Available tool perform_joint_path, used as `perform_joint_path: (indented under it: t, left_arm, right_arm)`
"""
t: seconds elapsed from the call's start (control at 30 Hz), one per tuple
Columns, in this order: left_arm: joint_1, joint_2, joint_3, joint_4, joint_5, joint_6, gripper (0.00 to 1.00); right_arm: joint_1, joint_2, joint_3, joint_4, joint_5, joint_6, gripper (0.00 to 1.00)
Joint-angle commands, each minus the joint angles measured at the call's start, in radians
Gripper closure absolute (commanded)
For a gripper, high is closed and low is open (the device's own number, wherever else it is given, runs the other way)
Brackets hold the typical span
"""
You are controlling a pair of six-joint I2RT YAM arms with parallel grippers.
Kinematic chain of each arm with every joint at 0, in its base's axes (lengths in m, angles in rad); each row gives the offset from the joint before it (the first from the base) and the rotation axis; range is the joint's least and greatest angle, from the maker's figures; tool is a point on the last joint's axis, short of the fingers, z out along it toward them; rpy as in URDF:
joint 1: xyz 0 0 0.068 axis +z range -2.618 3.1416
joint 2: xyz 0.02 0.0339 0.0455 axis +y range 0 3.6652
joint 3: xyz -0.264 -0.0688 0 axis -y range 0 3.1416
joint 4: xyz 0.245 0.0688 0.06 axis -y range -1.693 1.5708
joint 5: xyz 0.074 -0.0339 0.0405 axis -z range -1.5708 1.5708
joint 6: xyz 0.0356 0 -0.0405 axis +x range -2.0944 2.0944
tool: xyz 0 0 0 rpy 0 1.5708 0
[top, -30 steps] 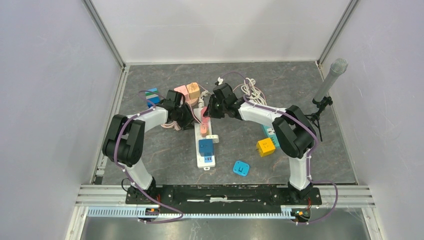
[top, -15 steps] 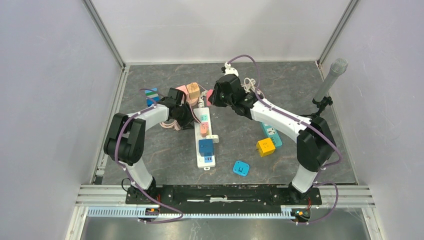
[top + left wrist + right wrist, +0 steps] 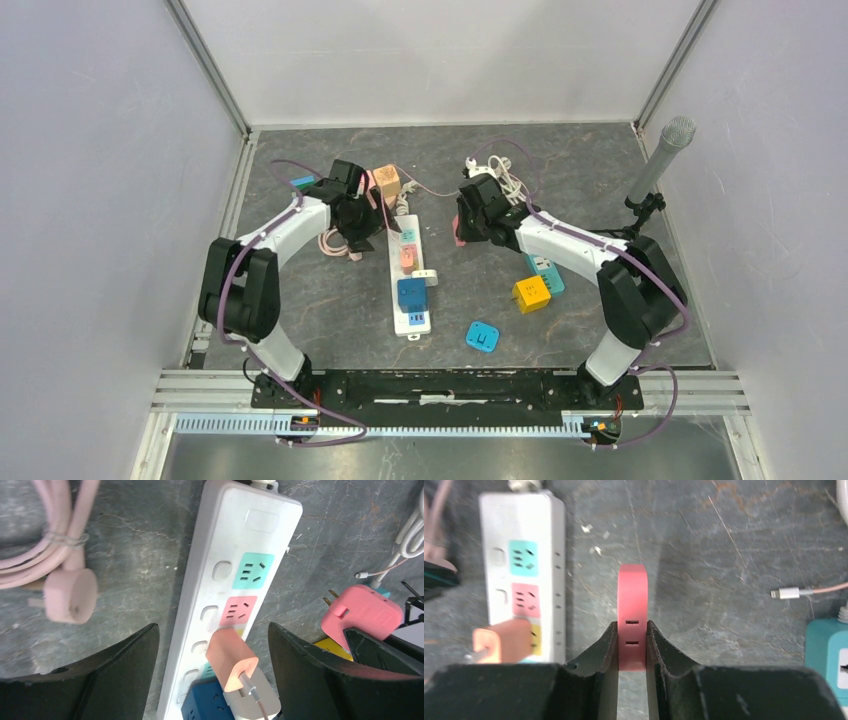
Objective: Pull the plug off the socket
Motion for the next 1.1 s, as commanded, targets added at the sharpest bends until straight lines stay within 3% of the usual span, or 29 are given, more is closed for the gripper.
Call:
perform_joint_path:
  t: [0.0,0.2,0.47,0.63,0.73,0.87,1.07]
  left_arm:
    - [0.003,-0.067,0.01,-0.097,-0.146,0.064,0.13]
    - [0.003,-0.096,-0.06,-0.116,-0.185,0.085,0.12]
    - [0.003,-0.157,-0.095,-0.133,-0.208,0.092,0.1]
    - [0.003,-0.205,-0.122,-0.135,-0.213,0.09,0.08]
    - [0.003,-0.217,-0.126,-0.141,-0.214,0.106,0.07]
    - [0.003,-0.236,-0.131,-0.151,-0.237,0.107,0.06]
    - [0.003,-0.314,-0.145,-0.16,-0.243,0.086,0.06]
  right_arm:
    - [-0.035,-0.029,-0.016,0.003,-0.092,-0.077,1.0]
    - [-0.088,0.005,-0.032,0.026,-0.276,-0.147,0.99]
    - [-0.162,0.057,-0.064,0.055,-0.494,-0.18,0.88]
    - [-0.197,0.075,-0.061,0.019,-0.505,-0.219,0.77]
    - [-0.219,0.078,-0.071,0.01,-0.488,-0.229,0.6]
    - [-0.238,0.078,-0.077,-0.01,-0.433,-0.245,0.45]
    - [-0.244,0.047,-0.075,-0.019,-0.381,-0.259,0.35]
